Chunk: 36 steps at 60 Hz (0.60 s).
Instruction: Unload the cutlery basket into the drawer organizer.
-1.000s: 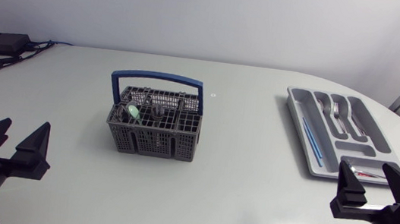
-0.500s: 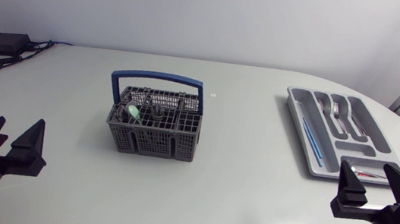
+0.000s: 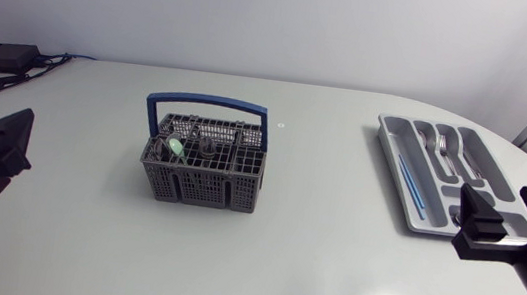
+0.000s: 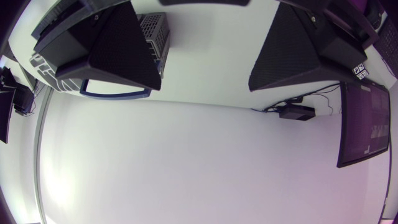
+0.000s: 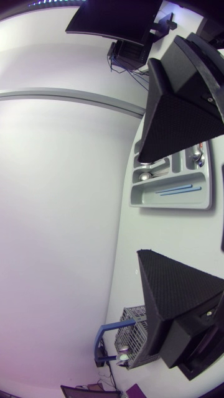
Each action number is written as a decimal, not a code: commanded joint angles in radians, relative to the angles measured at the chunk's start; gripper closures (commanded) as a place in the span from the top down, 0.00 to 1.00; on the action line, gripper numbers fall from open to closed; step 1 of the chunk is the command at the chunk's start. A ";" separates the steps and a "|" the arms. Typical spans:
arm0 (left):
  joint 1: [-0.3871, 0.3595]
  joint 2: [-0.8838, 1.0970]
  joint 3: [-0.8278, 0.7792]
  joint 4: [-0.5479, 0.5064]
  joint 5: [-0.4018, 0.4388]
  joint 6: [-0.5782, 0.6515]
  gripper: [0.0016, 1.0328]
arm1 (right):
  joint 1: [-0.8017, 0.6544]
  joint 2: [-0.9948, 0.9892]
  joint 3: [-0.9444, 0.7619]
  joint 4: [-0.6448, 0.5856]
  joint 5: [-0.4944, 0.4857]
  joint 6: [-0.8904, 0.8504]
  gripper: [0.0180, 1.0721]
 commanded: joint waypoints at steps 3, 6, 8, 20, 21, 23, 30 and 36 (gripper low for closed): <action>0.009 0.113 0.146 -0.074 -0.008 -0.018 0.95 | 0.057 0.104 0.098 0.009 0.052 0.023 0.95; 0.005 0.214 0.242 -0.169 -0.008 -0.010 0.95 | 0.083 0.143 0.143 -0.011 0.075 0.023 0.95; 0.002 0.238 0.262 -0.189 -0.006 -0.005 0.95 | 0.092 0.169 0.172 -0.028 0.081 0.023 0.95; -0.012 0.393 0.391 -0.277 0.003 0.235 0.92 | 0.157 0.352 0.393 -0.189 0.101 0.023 0.93; -0.017 0.399 0.397 -0.280 0.011 0.235 0.92 | 0.161 0.363 0.406 -0.200 0.102 0.023 0.92; -0.024 0.410 0.411 -0.295 0.024 0.235 0.91 | 0.171 0.400 0.448 -0.237 0.102 0.023 0.90; -0.015 0.524 0.514 -0.406 0.123 0.222 0.91 | 0.220 0.493 0.554 -0.337 0.102 0.023 0.90; -0.015 0.573 0.568 -0.458 0.158 0.206 0.90 | 0.256 0.553 0.615 -0.390 0.098 0.023 0.90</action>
